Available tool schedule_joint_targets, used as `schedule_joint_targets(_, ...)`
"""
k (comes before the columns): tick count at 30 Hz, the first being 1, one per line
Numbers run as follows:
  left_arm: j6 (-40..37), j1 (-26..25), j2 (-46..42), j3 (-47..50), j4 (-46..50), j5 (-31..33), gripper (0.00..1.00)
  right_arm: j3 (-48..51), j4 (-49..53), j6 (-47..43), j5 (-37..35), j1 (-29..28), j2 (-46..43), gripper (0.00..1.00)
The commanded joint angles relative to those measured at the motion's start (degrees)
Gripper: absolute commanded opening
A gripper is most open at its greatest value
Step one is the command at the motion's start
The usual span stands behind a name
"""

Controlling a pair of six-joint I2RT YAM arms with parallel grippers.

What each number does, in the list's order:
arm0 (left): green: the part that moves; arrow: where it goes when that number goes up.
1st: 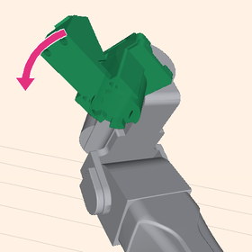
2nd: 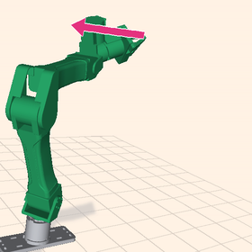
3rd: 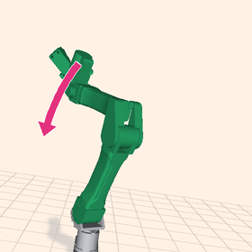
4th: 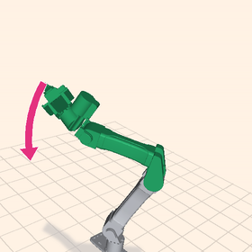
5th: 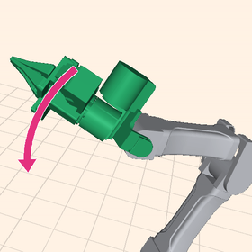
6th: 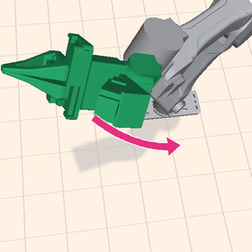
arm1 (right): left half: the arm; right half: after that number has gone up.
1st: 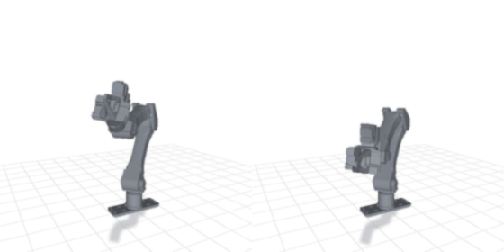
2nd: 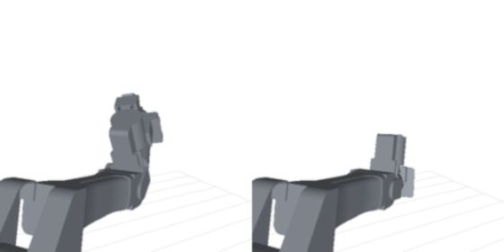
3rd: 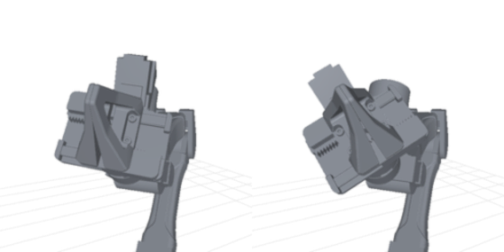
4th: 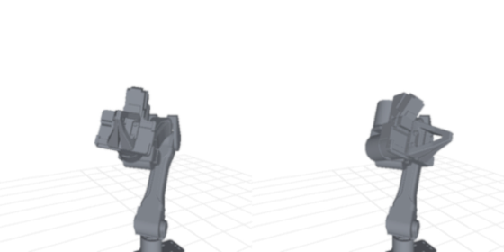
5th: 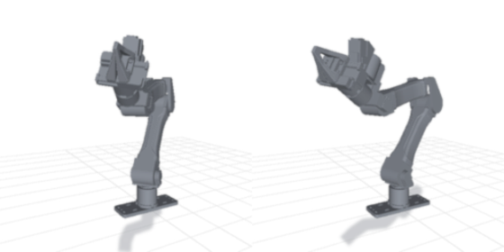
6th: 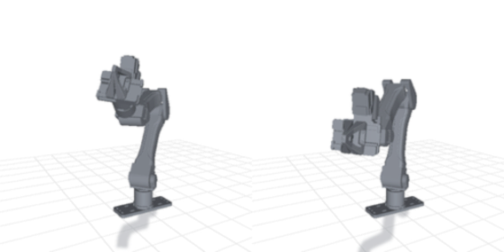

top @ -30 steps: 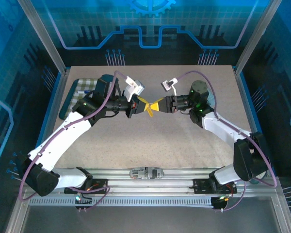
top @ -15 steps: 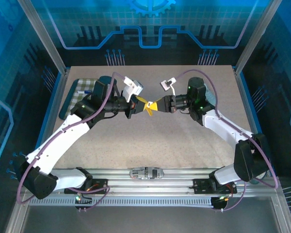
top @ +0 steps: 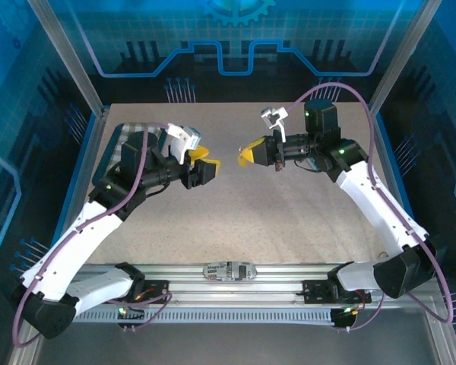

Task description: Remove the keys from the keyring

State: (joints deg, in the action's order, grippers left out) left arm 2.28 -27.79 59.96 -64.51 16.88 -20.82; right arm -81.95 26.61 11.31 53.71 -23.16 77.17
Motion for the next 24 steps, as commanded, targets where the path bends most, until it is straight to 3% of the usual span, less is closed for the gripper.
schedule_joint_targets(1,2.90,0.47,-1.34,4.73,-9.25,-0.86,0.61,-6.26,11.89,-8.00,-2.43,-0.15,1.18,0.00)
schedule_joint_targets(6,2.08,0.36,-4.82,16.65,-29.93,-3.55,0.63,-11.42,16.57,-9.72,-3.06,-0.79,2.68,0.00)
schedule_joint_targets(14,2.28,-0.85,-2.36,20.61,-47.26,-5.35,0.72,-14.00,17.44,-8.89,-0.18,-1.50,3.87,0.00)
schedule_joint_targets(24,0.02,-4.35,5.26,13.47,-47.95,-11.17,0.66,-11.90,13.49,-6.46,1.72,-2.64,2.99,0.00)
